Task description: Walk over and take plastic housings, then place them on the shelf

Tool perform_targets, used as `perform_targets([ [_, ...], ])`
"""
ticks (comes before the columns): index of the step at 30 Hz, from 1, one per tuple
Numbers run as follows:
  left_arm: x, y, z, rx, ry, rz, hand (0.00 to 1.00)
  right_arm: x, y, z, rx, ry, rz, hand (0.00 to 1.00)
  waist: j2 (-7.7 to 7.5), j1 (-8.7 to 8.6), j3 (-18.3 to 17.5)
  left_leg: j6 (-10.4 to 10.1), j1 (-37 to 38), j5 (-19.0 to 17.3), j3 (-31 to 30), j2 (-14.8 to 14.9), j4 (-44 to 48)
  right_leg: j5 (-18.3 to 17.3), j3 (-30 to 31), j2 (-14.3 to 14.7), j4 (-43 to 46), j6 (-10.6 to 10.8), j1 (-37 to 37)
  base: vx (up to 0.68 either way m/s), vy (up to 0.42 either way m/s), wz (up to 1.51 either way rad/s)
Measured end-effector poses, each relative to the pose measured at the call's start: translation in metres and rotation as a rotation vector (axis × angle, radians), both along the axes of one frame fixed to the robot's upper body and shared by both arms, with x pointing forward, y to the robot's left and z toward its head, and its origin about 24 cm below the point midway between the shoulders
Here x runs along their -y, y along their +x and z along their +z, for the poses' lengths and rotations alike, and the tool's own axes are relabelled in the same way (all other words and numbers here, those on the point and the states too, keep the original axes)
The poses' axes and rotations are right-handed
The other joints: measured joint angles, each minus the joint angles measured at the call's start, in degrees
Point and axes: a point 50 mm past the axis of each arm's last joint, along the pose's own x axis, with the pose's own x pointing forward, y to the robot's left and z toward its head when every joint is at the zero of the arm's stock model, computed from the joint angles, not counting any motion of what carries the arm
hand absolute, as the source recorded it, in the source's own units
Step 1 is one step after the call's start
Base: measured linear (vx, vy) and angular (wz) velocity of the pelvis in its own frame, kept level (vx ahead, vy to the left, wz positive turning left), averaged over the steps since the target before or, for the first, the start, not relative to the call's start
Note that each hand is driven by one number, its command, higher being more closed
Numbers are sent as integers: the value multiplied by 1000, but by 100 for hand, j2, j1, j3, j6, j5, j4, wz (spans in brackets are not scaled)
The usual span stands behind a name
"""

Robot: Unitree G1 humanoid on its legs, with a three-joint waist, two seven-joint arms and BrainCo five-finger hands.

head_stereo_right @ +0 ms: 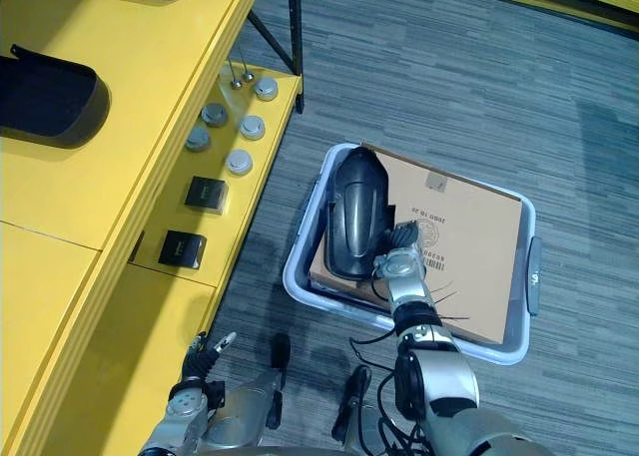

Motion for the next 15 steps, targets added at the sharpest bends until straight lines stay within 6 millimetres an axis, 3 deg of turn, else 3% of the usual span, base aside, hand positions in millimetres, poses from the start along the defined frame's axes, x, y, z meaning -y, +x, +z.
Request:
perform_targets([
  [3,13,17,34,173,-13,-54,0,7,-17,0,50,-3,-49,100,-1,-42,-4,-19,27,13,-47,-2,-61,-40,-27,-26,8,41,9,-17,11,3],
  [8,35,37,102,488,-32,-134,0,0,-28,21,174,-31,-57,100,8,-321,-146,21,104,54,-204,-44,-60,-89,-185,-14,-23,52,168,68,-13,14],
  [12,62,53,151,716,-42,-217,0,-23,-28,46,297,-34,22,100,15,-325,-427,22,218,55,-267,-82,-47,-89,-202,-15,-141,52,361,95,-19,6],
  [15,78,61,170,797,-62,-261,0,-49,-29,63,387,-16,116,100,18,-326,-543,22,329,54,-324,-80,-49,-89,-196,-8,-154,52,476,50,-21,2],
])
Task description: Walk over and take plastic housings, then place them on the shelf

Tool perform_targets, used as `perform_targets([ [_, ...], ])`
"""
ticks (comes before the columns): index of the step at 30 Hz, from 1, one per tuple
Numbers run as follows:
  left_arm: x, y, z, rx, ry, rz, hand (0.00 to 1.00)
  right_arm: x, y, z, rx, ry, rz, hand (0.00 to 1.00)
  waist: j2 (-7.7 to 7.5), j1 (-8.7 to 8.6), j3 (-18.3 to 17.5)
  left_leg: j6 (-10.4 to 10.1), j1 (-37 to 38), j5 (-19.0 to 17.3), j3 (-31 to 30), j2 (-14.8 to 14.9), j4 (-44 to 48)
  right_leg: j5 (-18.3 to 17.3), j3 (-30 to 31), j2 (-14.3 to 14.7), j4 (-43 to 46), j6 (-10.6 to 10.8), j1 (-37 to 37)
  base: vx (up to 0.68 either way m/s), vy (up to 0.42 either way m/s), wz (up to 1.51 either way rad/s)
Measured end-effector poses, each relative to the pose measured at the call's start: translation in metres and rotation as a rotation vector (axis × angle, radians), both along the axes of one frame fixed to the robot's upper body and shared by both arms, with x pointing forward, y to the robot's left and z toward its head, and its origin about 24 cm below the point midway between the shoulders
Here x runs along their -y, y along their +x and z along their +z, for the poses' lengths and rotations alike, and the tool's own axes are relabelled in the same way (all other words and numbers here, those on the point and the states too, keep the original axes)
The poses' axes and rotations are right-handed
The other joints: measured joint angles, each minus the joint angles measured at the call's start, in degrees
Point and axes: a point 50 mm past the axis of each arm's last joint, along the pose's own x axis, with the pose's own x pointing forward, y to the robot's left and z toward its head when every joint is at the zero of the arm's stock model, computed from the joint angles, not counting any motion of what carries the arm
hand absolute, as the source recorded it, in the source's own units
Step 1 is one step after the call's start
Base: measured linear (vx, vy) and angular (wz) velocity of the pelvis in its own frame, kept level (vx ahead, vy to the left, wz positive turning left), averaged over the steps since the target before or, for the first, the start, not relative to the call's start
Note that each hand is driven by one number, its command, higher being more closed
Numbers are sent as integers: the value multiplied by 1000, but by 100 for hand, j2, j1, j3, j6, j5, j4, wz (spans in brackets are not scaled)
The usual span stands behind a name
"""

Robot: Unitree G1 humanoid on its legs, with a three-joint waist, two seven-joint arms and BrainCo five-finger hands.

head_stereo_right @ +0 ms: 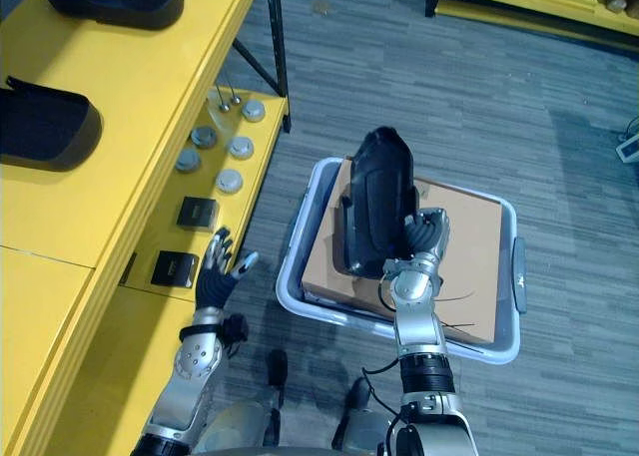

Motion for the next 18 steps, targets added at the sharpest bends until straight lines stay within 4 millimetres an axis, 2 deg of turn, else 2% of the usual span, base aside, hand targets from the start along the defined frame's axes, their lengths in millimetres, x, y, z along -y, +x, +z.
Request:
perform_targets([
  [5,17,2,8,31,5,-14,0,-33,-6,19,99,20,121,100,15,-28,-81,-1,89,-1,1,1,-15,-1,14,1,-9,-1,73,-7,-4,-3],
  [7,18,3,8,21,6,-1,0,-44,-9,24,121,23,159,100,17,-50,-99,-2,130,-3,16,1,-44,-8,34,0,-11,-9,80,-53,14,-7],
  [12,15,4,1,-6,24,51,0,-56,-13,25,127,19,207,100,20,-137,-440,-3,177,-3,156,6,-147,-6,170,-12,5,-10,-19,-44,23,-14],
  [16,13,5,0,-9,50,92,0,-60,-17,26,138,23,231,100,22,-161,-563,-3,194,-3,211,10,-148,13,227,-13,3,13,-26,2,17,-10],
  [18,12,6,-5,-36,79,131,0,-67,-26,29,163,27,279,100,33,-169,-609,-3,200,-3,263,20,-149,38,328,-3,-14,32,-44,19,6,-14],
])
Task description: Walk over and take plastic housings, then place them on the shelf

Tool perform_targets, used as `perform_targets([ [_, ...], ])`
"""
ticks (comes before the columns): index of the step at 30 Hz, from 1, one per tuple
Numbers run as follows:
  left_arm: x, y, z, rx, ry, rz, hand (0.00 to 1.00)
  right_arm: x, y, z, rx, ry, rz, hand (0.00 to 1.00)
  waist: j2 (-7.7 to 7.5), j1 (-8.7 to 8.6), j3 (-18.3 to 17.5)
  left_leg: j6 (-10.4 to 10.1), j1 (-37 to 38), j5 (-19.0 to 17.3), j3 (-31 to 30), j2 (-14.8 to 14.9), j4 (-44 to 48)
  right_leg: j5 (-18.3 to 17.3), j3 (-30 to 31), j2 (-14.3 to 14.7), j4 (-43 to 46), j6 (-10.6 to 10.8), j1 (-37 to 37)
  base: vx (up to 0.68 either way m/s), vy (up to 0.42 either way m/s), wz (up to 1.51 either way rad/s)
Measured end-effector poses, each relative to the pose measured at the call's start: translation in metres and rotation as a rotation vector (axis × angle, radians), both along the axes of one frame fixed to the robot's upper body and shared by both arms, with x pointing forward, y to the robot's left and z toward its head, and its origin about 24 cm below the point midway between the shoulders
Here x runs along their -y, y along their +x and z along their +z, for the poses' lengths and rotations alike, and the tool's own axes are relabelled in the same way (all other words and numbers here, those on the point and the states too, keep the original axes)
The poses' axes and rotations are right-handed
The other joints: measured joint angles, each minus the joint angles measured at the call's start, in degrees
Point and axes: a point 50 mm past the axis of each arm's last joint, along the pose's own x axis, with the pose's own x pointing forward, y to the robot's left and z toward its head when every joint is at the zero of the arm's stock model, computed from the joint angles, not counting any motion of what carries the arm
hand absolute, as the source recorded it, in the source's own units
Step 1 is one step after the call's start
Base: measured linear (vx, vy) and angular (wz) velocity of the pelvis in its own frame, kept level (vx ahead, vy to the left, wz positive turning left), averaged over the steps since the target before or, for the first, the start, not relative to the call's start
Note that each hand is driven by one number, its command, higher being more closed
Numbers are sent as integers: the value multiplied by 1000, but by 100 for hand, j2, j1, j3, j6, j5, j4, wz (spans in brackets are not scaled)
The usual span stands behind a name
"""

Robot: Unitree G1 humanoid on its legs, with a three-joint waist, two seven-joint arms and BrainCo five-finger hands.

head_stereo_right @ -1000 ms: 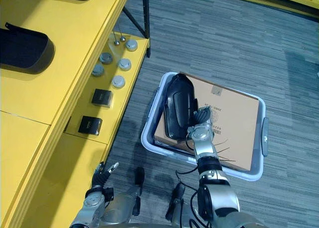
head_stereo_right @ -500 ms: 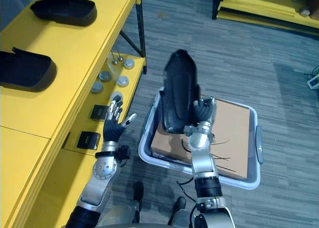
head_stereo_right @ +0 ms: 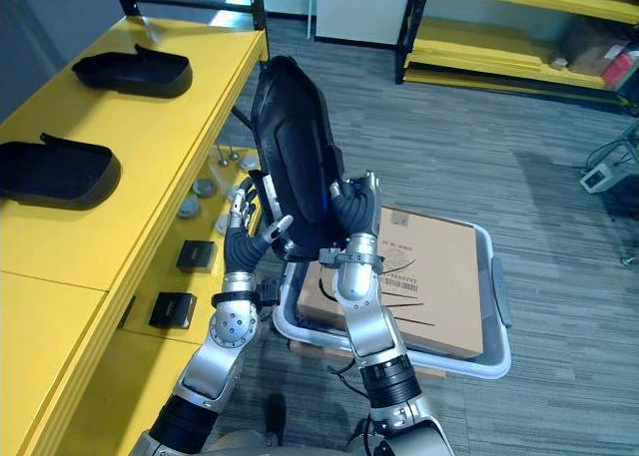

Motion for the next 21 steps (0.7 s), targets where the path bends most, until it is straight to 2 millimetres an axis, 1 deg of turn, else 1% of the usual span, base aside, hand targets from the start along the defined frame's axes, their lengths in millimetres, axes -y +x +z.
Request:
perform_targets([
  [4,0,0,-2,-4,1,18,0,-2,-1,-1,-2,1,12,100,0,-24,-100,0,-1,0,20,-1,-2,13,14,4,-26,1,-29,13,0,-4],
  [8,-3,0,-3,-8,-6,57,0,-8,-4,-2,0,-15,40,100,-8,-109,-147,1,-1,0,22,0,-2,14,24,7,-31,0,-40,0,0,0],
  [10,-3,0,-3,-8,-6,58,0,-7,-4,-3,-6,-15,36,100,-6,-117,-158,1,-1,1,22,2,-2,19,24,8,-33,-2,-39,0,0,0],
  [15,-3,0,-4,-16,-23,54,0,-4,-5,-12,-35,-17,13,100,-1,-119,-268,2,18,1,0,-1,-4,19,8,9,-39,-2,-3,0,0,0],
  [21,-4,-1,-7,-38,-54,37,0,1,-1,-32,-114,-35,-11,100,2,-120,-269,5,51,4,-96,-11,-14,-2,-25,10,-22,-28,46,-6,9,3],
])
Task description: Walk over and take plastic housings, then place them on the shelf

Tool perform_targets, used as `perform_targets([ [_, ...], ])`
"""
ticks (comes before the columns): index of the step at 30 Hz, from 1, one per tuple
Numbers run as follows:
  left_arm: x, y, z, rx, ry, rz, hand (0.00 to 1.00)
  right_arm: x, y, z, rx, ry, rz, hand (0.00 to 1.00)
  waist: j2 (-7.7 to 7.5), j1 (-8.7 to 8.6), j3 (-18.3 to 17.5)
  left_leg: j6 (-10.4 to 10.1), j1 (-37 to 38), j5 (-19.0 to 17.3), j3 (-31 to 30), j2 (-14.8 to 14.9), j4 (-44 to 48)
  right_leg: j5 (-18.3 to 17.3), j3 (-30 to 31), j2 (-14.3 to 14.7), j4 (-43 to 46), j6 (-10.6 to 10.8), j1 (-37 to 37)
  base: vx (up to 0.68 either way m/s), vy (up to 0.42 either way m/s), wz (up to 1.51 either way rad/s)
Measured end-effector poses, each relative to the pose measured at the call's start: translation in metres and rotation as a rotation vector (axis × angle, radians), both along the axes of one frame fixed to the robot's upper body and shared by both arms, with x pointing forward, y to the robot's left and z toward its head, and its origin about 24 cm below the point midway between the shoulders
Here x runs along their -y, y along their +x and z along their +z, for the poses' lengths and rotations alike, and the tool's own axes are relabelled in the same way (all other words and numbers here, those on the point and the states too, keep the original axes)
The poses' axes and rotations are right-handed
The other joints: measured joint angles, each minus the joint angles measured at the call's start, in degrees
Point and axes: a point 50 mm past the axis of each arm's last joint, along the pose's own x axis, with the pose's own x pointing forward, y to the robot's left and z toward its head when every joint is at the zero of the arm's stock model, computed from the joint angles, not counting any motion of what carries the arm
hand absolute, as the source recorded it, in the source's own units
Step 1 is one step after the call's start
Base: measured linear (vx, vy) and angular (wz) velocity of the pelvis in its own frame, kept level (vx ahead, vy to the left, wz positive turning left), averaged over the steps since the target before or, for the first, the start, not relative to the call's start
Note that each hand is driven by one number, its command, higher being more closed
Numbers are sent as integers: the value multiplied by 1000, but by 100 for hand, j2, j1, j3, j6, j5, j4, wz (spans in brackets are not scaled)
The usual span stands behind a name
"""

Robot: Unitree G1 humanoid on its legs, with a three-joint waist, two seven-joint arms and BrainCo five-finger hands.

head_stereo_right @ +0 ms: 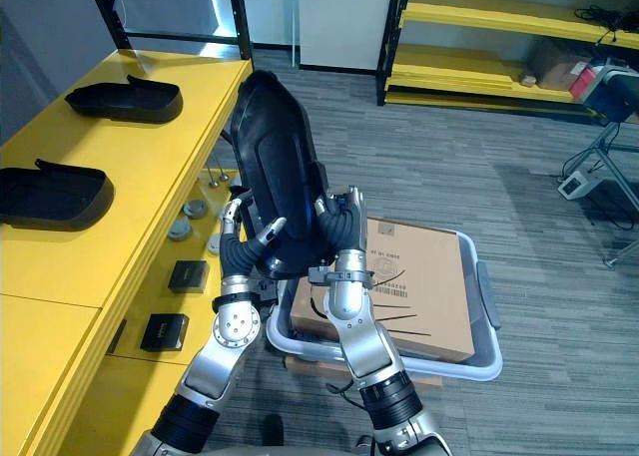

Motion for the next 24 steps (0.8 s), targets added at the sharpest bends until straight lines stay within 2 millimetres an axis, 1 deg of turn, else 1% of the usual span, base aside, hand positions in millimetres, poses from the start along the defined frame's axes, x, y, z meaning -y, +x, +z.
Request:
perform_targets([
  [2,0,-1,1,6,-6,-10,0,2,1,-3,-15,4,-7,100,0,0,0,0,-11,1,-30,-4,0,-3,-24,-1,0,-4,2,4,10,8],
  [5,1,-8,6,33,-43,-71,0,10,6,-14,-66,11,-40,100,1,4,-1,10,-28,19,-91,-14,1,-8,-96,-3,-1,-4,17,19,5,11],
  [7,5,-9,9,48,-76,-131,0,16,8,-22,-110,30,-61,100,1,5,-1,12,-43,39,-157,-20,2,-10,-165,-2,0,9,37,25,-2,18],
  [9,13,-13,14,75,-97,-207,0,23,11,-31,-150,34,-83,100,5,35,-3,12,-50,44,-175,-17,3,-10,-176,6,-5,10,38,17,-3,5],
  [13,20,-21,19,101,-147,-264,0,28,13,-37,-180,27,-95,100,39,29,-29,12,-51,44,-176,-15,3,-9,-174,8,-9,10,39,0,0,0],
  [17,17,-23,19,99,-151,-245,0,30,16,-33,-166,25,-102,100,147,35,-115,7,-52,48,-176,-3,3,-9,-169,19,-9,9,39,0,0,0],
  [21,4,-21,16,90,-151,-156,0,30,17,-30,-155,29,-102,100,159,20,-133,-8,-51,59,-175,24,2,-8,-161,45,-11,8,39,0,0,0],
  [24,-7,-22,8,54,-138,-82,0,31,16,-24,-130,39,-103,100,158,20,-133,-9,-50,59,-170,37,1,-8,-156,54,-14,7,38,0,0,0],
])
